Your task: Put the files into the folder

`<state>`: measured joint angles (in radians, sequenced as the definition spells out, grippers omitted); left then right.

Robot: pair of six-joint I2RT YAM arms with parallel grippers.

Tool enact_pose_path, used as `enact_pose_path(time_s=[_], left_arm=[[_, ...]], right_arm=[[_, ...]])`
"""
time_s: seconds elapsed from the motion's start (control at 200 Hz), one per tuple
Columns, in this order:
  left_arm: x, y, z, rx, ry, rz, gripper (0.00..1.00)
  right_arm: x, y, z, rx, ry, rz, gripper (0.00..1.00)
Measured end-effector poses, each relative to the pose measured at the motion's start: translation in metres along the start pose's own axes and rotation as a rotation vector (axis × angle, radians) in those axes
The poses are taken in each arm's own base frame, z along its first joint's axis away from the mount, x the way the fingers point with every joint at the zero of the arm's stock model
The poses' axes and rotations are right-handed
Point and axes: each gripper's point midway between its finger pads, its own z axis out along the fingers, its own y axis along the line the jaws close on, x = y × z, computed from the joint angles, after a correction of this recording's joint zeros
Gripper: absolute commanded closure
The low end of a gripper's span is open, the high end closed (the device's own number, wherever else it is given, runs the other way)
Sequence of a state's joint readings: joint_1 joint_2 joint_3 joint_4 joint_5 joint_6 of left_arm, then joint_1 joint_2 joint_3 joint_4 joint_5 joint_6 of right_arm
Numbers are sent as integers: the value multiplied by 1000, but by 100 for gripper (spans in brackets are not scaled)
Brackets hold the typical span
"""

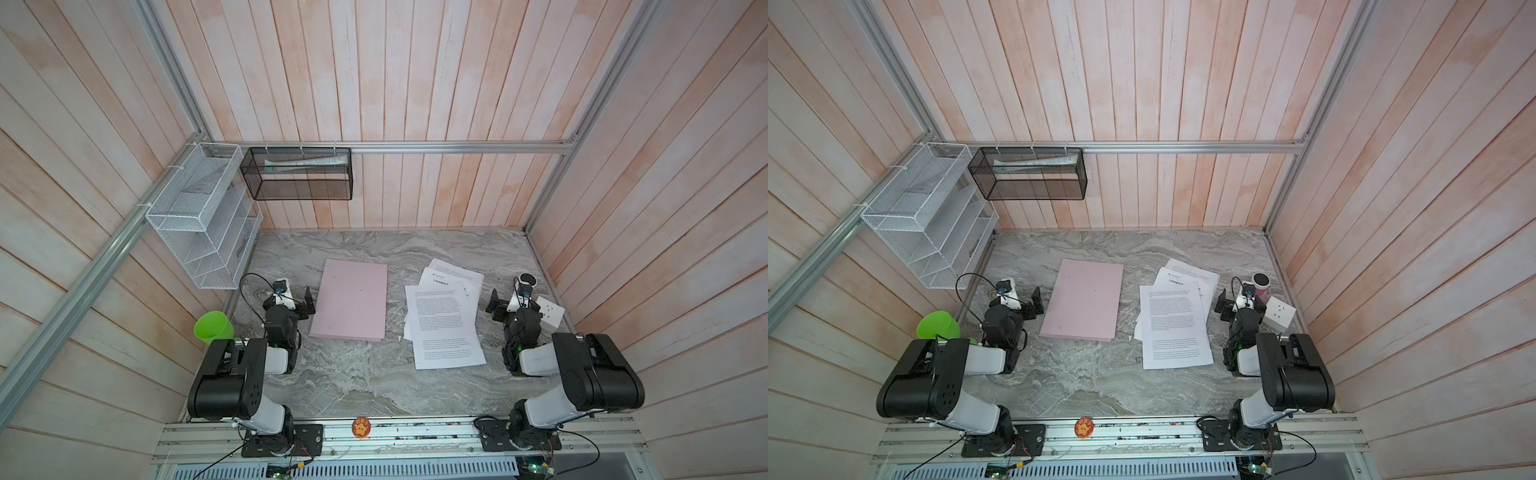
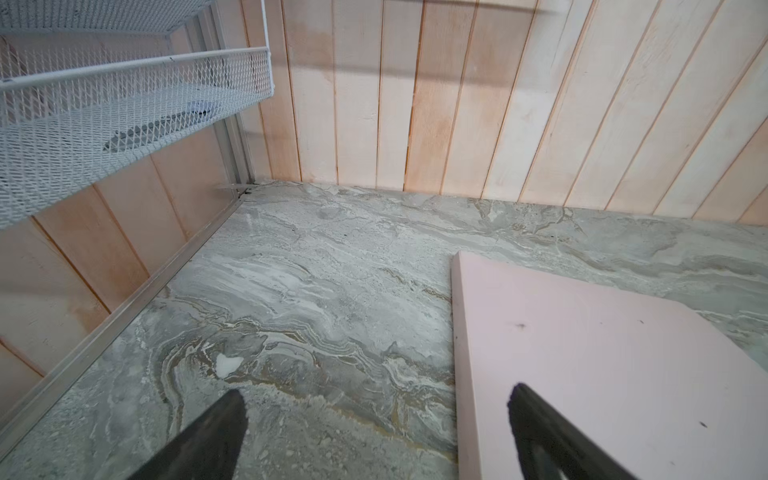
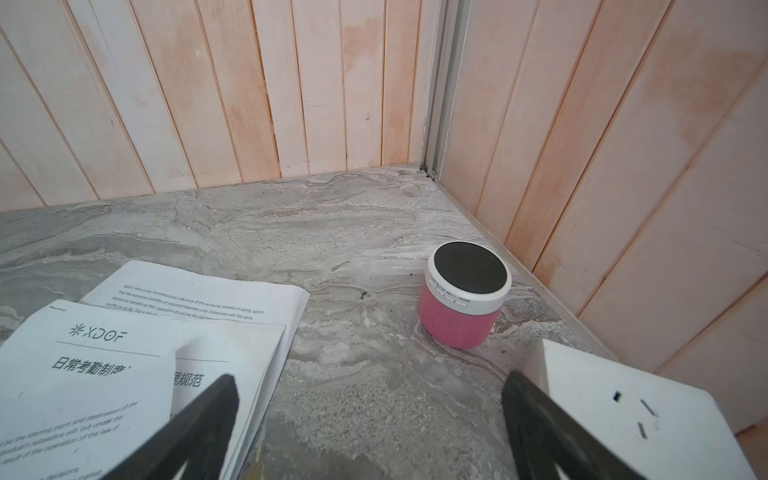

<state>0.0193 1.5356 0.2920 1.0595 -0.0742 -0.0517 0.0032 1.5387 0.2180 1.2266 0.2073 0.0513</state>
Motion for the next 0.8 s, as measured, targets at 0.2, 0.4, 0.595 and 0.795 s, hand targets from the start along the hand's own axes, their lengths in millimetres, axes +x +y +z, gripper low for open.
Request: enact_pose_path(time_s=[0.2, 0.4, 0.595, 0.795], left_arm=[[0, -3, 0, 6, -2, 5, 0], [-1, -4, 0, 8, -2, 6, 0], [-1, -4, 0, 8, -2, 8, 0], [0, -4, 0, 8, -2, 8, 0]], right_arm=[[0, 0, 0, 0, 0, 0, 2], [0, 0, 0, 0, 0, 0, 2], [0, 0, 0, 0, 0, 0, 2], [0, 0, 0, 0, 0, 0, 2]])
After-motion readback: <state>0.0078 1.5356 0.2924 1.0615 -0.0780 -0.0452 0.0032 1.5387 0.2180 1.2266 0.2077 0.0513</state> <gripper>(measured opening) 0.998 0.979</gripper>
